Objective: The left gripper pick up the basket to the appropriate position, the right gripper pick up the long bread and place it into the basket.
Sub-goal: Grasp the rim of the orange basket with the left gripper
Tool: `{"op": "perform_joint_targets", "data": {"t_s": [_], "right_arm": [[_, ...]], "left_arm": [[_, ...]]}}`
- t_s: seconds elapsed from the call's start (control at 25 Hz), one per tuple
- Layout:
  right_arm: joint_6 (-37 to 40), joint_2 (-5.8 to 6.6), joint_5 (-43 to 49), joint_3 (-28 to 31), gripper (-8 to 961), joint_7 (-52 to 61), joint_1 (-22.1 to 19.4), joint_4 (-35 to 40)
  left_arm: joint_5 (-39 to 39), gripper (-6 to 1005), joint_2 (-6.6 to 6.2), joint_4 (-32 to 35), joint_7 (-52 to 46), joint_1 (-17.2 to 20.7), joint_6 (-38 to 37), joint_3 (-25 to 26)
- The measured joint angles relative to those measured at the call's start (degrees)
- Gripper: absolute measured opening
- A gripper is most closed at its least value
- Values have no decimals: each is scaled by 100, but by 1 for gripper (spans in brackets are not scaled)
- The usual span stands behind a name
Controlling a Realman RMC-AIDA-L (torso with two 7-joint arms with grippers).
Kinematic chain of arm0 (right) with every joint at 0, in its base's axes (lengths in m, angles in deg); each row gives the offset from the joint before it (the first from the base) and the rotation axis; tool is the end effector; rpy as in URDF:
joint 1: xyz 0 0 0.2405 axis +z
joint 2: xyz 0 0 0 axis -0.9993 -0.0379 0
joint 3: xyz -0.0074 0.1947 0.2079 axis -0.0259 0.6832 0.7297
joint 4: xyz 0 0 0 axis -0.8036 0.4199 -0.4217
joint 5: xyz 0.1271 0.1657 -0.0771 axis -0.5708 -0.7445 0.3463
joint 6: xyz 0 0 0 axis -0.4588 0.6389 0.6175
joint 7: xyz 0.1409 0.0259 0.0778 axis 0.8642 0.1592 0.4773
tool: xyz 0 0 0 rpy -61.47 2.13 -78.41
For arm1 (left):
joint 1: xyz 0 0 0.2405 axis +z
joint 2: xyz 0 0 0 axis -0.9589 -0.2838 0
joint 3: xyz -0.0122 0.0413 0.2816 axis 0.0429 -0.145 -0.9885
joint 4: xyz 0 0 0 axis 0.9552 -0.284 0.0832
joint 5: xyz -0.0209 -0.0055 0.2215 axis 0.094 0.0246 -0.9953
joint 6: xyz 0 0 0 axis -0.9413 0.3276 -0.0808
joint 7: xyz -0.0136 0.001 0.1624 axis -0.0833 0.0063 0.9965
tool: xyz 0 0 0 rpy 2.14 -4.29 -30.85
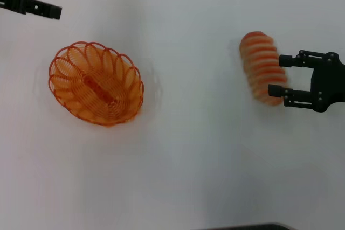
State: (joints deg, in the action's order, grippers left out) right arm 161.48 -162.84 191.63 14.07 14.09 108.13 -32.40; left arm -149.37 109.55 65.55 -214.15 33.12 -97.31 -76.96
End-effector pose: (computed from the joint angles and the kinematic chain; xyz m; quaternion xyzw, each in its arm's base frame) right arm 0.3532 0.2931 0.0075 -0.9413 0.1574 0.2104 0.2121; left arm -0.2186 0.4221 0.0719 -0.8873 -0.3984 0.0022 0.2324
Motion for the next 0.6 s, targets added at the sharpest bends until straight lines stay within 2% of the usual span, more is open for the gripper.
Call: {"op": "perform_joint_targets", "data": {"t_s": [0.28,0.6], "right_arm": [[20,0,0,-24,749,15,1,-9],[52,0,0,-25,749,16,9,-19]], "left_arm": [[-1196,794,11,4,-688,-593,-78,-748],[-1689,795,40,-124,-884,-1021,-175,-1538]]}}
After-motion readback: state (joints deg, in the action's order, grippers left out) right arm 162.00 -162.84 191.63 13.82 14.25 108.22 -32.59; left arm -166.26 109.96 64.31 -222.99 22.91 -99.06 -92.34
